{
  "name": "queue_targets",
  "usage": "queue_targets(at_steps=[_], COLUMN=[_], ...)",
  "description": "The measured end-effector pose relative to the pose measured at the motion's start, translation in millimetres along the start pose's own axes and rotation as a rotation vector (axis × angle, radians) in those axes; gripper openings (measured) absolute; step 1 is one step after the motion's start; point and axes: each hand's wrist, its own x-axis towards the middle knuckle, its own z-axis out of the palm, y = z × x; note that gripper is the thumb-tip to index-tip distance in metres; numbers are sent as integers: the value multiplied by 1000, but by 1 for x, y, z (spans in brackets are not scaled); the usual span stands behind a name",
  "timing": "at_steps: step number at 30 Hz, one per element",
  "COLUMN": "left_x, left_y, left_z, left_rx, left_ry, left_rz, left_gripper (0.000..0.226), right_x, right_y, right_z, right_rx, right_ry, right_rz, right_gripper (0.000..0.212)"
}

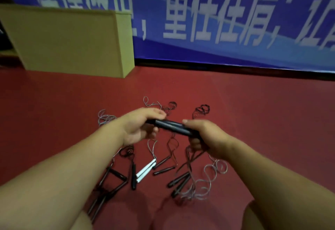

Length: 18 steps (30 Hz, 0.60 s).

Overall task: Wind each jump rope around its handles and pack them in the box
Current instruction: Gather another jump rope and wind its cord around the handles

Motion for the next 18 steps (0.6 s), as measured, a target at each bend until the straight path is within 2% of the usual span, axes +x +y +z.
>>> queue_targets(at_steps=[3,6,9,12,15,18], left_x=[-8,-9,-9,-15,-25,-31], left_y=[-19,-16,-4,-3,-6,-5], left_z=[-10,-3,2,-2,7,21], left_rx=[-125,-301,-468,-300,-82,-204], left_ry=[109,234,252,220,109,183], left_rz=[-2,26,27,-26,-28,44], left_gripper=[17,14,40,56,41,30], right_x=[-6,0,11,16,3,-16], right_y=[7,3,1,-7,-20,-23], right_z=[15,28,41,58,73,84], right_rx=[-39,-36,-66,-53,-84,84], right_ry=[-39,136,274,351,321,110], right_rz=[-39,-118,-190,-226,-269,-179], right_gripper=[29,35,39,42,40,37])
